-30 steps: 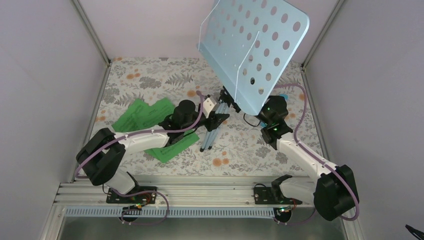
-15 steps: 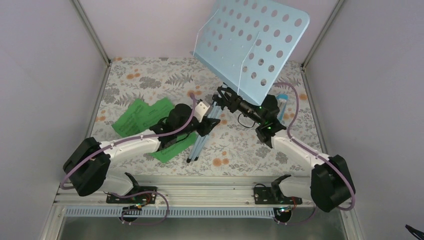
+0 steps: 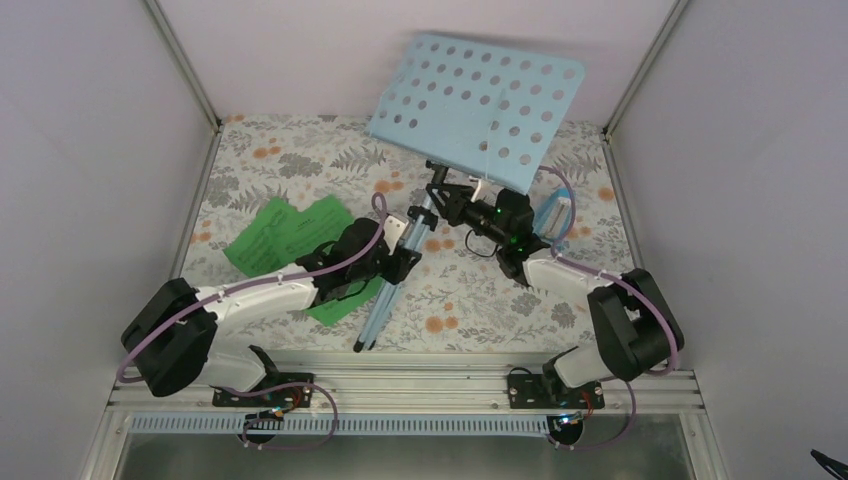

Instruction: Pack up the instrument practice props

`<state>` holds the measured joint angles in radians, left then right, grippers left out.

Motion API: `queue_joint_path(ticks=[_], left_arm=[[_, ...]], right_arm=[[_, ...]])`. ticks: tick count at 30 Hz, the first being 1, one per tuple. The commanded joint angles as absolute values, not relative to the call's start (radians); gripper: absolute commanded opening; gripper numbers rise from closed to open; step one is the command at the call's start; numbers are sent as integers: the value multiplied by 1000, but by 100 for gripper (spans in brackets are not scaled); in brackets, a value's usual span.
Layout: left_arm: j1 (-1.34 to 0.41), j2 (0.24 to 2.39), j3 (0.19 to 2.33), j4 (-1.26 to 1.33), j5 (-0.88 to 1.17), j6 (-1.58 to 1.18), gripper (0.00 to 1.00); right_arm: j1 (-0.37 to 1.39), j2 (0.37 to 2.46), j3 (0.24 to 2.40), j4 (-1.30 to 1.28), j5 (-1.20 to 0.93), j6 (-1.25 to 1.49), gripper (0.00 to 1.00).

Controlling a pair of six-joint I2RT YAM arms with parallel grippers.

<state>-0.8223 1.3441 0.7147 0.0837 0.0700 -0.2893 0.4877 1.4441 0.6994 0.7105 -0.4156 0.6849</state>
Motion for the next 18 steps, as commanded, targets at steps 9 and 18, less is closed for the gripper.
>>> queue_joint_path(ticks=[9,18], left_arm=[[-826,1367,780,144,12,-301,2],[-791,1374,788,164,3,-327,2]], right_arm=[[415,1468,674,845,-168,563,41],[414,1454,640,862,-151,558,46]])
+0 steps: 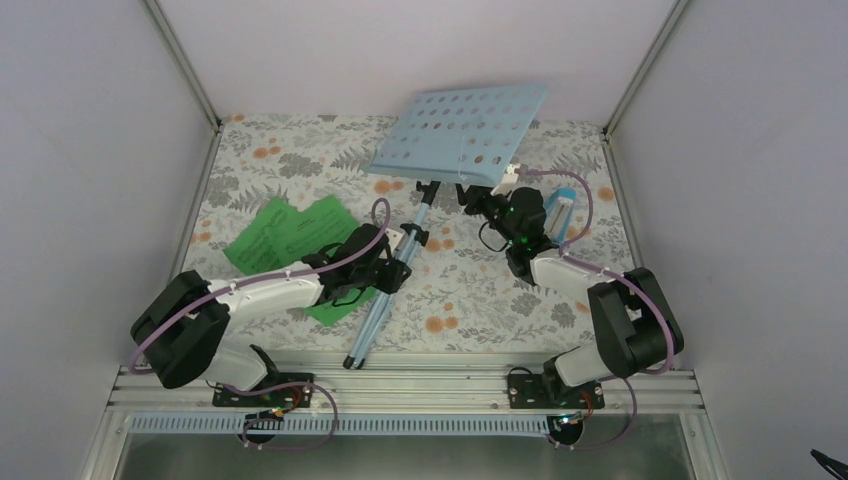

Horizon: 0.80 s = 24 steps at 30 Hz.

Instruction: Pack up the instrument practice props

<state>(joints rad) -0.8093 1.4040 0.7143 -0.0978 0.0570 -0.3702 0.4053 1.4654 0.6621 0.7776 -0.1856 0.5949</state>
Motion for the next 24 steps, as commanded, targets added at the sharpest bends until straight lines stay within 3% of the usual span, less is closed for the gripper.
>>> queue_joint_path(ticks=[1,14,24], left_arm=[[-786,1374,788,166,4,-332,2],[-725,1345,784,190,54,-337,2],[-698,1278,778,219,152,-335,2]], right_arm=[[414,1451,634,864,-148,558,48],[413,1349,552,877,-106,536,66],[413,1301,515,876,-106,514,71]])
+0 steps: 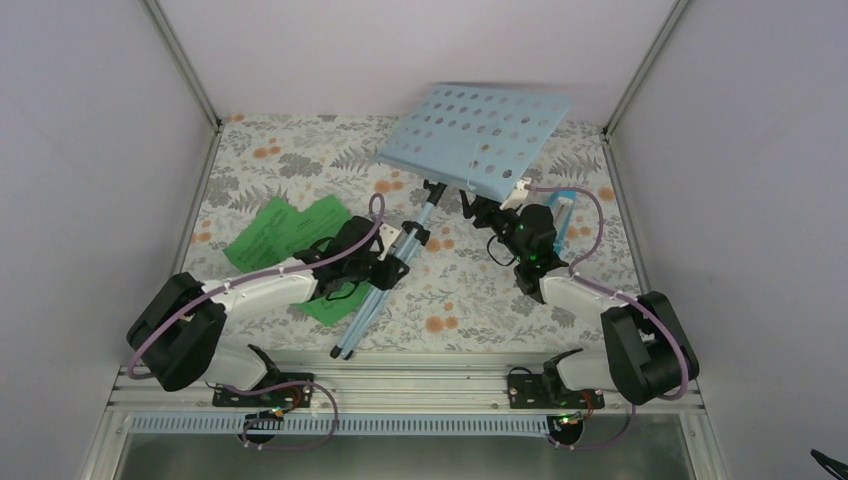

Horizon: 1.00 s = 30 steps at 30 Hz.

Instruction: Pack up the instrument practice props

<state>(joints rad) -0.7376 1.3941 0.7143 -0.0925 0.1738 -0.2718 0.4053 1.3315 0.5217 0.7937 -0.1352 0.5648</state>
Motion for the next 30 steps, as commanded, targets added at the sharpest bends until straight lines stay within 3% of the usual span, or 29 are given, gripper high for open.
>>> queue_joint_path(ticks=[1,8,14,30], left_arm=[[-698,1266,775,229,172,-332,2],[-696,1177,731,280,291,-320,2],[-695,1152,749,183,232,-284,2],[-683,1304,903,-52,113,0,2]], right_arm=[[413,1305,515,875,-105,515,71],[413,1336,568,794,-124,523,71],[413,1288,575,774,-164,505,72],[410,762,560,343,23,276,79]])
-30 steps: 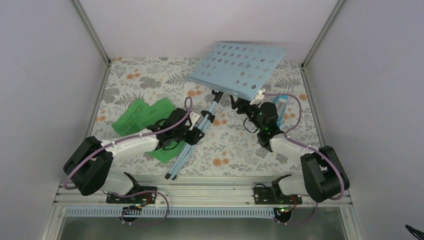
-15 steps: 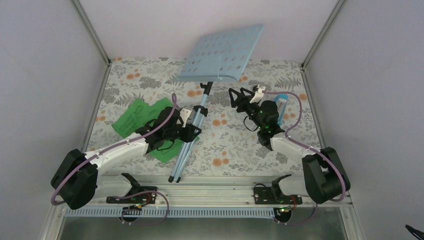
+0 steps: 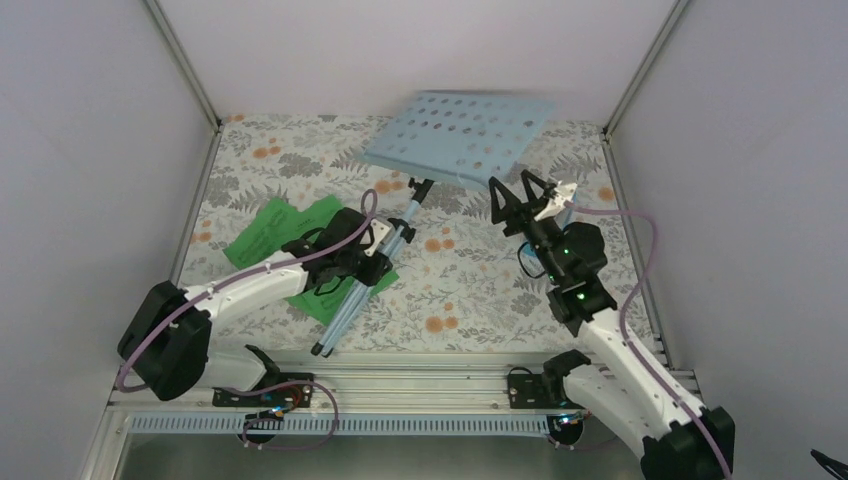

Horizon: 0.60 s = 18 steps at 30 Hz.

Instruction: Pack up the instrument practice props

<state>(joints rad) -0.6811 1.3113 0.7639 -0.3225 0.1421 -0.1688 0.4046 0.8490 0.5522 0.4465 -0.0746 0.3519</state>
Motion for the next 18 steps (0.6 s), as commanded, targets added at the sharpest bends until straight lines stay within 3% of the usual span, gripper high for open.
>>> queue_joint_path(ticks=[1,18], left_arm=[[-682,1319,910,-55,110,1,2],[-673,1506,998,0,102,60,2]], right_arm=[[410,738,558,332,38,272,80],[410,525,565,172,163,208,86]])
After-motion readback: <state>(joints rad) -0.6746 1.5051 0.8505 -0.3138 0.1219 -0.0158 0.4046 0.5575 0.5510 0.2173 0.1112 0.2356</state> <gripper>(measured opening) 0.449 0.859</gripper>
